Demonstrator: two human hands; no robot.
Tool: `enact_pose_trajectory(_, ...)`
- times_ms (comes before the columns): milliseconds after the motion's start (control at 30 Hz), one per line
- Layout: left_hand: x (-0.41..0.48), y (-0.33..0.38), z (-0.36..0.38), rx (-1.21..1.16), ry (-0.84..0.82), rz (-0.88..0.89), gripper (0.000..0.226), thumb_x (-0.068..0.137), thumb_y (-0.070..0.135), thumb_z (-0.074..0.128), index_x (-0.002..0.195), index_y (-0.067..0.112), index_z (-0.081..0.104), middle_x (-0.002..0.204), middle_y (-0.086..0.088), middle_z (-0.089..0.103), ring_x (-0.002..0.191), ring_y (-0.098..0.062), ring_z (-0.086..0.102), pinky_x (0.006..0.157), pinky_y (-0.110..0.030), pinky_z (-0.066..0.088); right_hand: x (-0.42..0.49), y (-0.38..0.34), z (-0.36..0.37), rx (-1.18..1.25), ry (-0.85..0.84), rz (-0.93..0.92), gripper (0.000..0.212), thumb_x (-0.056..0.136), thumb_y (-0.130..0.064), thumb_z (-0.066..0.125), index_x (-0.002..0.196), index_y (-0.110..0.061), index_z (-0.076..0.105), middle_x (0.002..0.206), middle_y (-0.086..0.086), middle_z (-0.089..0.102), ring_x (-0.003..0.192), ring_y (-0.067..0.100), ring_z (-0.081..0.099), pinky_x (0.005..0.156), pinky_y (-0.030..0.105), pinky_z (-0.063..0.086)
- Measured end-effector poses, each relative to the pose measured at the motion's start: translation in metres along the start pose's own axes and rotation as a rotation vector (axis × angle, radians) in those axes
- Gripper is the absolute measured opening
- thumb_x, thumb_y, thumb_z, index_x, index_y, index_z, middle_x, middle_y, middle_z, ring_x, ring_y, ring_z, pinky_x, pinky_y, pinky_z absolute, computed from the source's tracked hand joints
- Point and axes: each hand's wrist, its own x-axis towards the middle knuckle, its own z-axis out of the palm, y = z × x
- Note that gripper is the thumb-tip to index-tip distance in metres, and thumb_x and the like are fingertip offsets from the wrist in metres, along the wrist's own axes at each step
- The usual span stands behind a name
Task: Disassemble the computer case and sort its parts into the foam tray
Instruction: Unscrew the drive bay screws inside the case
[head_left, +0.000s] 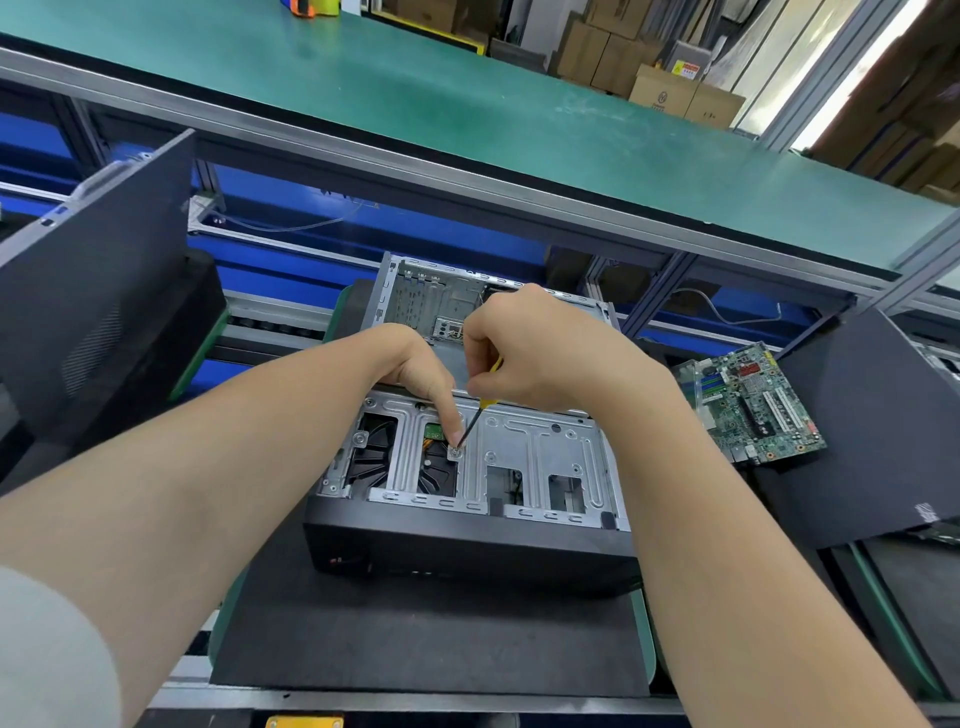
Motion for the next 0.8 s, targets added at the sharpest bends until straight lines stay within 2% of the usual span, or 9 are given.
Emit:
enact_pose_trajectory(67,-0.001,0.001,0.0,0.001,0.02,-0.022,0.109,0.057,0.065,0.079,0.15,0.018,0.047,0.167,-0.001,0.025,0.153,-0.023,0.017,0.125,-0.05,0.014,-0.001,0.002,-0.001,0.018,-0.011,-0.021,0.016,0.085,-0.024,0.08,0.078,-0.027,0.066,0.081,-0.013,0.065,0.075,0.007,0.058,0.063,0.027,0.045)
enact_pose_trajectory(167,-0.002,0.001,0.001,-0.022,0.031,-0.016,0.112,0.051,0.064,0.081,0.15,0.021,0.048,0.166,0.0,0.026,0.153,-0.025,0.018,0.124,-0.052,0.016,-0.002,0.003,-0.001,0.05,0.009,-0.046,0.023,0.082,-0.025,0.085,0.08,-0.031,0.063,0.082,-0.017,0.059,0.076,0.001,0.053,0.064,0.026,0.044)
enact_pose_trajectory(267,-0.004,0.002,0.001,-0.025,0.019,-0.008,0.104,0.057,0.059,0.083,0.148,0.021,0.05,0.165,0.0,0.028,0.153,-0.025,0.02,0.124,-0.051,0.017,-0.004,0.005,-0.001,0.09,0.029,-0.047,0.026,0.08,-0.023,0.087,0.079,-0.031,0.062,0.083,-0.018,0.059,0.078,0.0,0.053,0.067,0.027,0.046)
enact_pose_trajectory(400,-0.006,0.004,0.002,-0.018,0.063,-0.024,0.107,0.055,0.059,0.084,0.149,0.021,0.049,0.165,-0.001,0.028,0.152,-0.024,0.021,0.123,-0.049,0.018,-0.006,0.004,-0.002,0.086,-0.004,-0.049,0.023,0.08,-0.012,0.081,0.08,-0.029,0.065,0.084,-0.015,0.064,0.078,0.002,0.057,0.067,0.029,0.05)
enact_pose_trajectory(533,-0.005,0.002,0.002,-0.035,0.071,-0.026,0.103,0.058,0.056,0.086,0.148,0.021,0.05,0.165,-0.001,0.028,0.152,-0.023,0.021,0.124,-0.048,0.018,-0.003,0.003,-0.002,0.059,-0.038,-0.046,0.021,0.079,-0.009,0.077,0.078,-0.027,0.066,0.084,-0.012,0.066,0.077,0.005,0.058,0.063,0.026,0.047)
enact_pose_trajectory(633,-0.007,0.003,0.002,-0.041,0.055,-0.045,0.116,0.057,0.058,0.085,0.155,0.019,0.038,0.169,-0.002,0.018,0.154,-0.025,0.013,0.124,-0.048,0.015,0.001,0.003,0.003,0.067,-0.002,-0.012,0.017,0.083,-0.016,0.077,0.082,-0.026,0.064,0.088,-0.011,0.064,0.079,0.006,0.056,0.062,0.027,0.045)
enact_pose_trajectory(733,-0.006,0.002,0.0,-0.047,0.122,-0.061,0.128,0.055,0.059,0.085,0.159,0.015,0.026,0.168,-0.007,0.016,0.153,-0.029,0.016,0.123,-0.049,0.02,0.005,0.002,0.011,0.105,0.042,-0.028,0.014,0.091,-0.03,0.073,0.09,-0.026,0.06,0.091,-0.011,0.06,0.082,0.009,0.054,0.068,0.032,0.044)
enact_pose_trajectory(800,-0.002,0.0,0.0,-0.04,0.146,-0.049,0.12,0.063,0.057,0.087,0.159,0.016,0.029,0.168,-0.004,0.019,0.154,-0.027,0.016,0.124,-0.046,0.019,0.008,0.002,0.017,0.203,0.136,0.016,0.019,0.099,-0.04,0.066,0.097,-0.023,0.058,0.091,-0.009,0.06,0.083,0.014,0.054,0.067,0.034,0.04)
